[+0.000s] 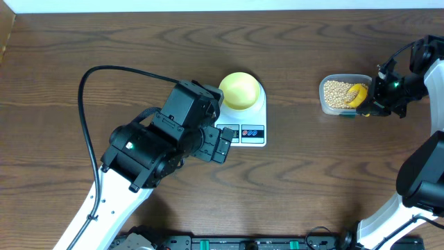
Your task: Scoop item into bowl and weigh 50g on scale
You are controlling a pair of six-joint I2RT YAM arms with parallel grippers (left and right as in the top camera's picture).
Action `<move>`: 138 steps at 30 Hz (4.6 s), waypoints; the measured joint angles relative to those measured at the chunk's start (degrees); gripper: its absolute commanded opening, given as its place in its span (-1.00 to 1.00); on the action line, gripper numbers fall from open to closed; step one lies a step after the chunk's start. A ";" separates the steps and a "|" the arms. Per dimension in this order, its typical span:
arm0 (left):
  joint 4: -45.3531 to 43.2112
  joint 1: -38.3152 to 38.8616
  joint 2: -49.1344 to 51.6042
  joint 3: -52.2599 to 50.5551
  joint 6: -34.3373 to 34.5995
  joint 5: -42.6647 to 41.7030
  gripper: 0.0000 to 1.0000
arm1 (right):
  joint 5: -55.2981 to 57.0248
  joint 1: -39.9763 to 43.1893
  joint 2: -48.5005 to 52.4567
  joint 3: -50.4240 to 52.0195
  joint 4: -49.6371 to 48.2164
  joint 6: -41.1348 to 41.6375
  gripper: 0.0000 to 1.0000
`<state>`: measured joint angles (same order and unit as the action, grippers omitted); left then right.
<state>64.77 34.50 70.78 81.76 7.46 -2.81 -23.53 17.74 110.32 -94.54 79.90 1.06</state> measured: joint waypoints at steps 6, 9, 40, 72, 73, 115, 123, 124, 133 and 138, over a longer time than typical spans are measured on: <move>-2.16 0.00 0.00 0.00 0.04 0.13 0.99 | 0.00 0.00 0.00 0.00 0.00 0.00 -0.97; -1.97 0.00 0.04 0.00 0.09 0.11 0.99 | 0.00 0.00 0.00 0.00 -0.02 0.00 -0.98; -12.09 6.03 31.98 -0.26 -9.29 -16.85 0.99 | 0.04 0.00 0.00 0.00 -0.94 0.00 -0.97; -28.85 6.05 33.90 -10.08 -13.55 -16.15 0.99 | 0.09 0.00 0.00 0.00 -1.09 0.00 -0.97; -29.20 6.05 34.60 -10.08 -13.55 -16.17 1.00 | 0.07 0.00 0.00 0.00 -1.07 0.00 -0.97; -34.40 6.08 37.86 -10.97 -13.73 -10.56 1.00 | 0.20 0.00 0.00 0.00 -0.46 0.00 -0.97; -34.23 6.08 37.86 -10.99 -13.73 -10.56 1.00 | 0.20 0.00 0.00 0.00 -0.50 0.00 -0.97; -34.21 6.08 37.86 -11.04 -13.73 -10.56 1.00 | 0.17 0.00 0.00 0.00 -0.50 0.00 -0.97; -34.47 6.08 37.86 -11.61 -13.55 -10.54 1.00 | 0.20 0.00 0.00 0.00 -0.70 0.00 -0.97; -34.49 6.08 37.86 -11.61 -13.51 -10.58 1.00 | 0.20 0.00 0.00 0.00 -0.72 0.00 -0.97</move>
<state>30.28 40.58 108.64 70.15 -6.04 -13.39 -23.33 17.74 110.32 -94.54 79.18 1.06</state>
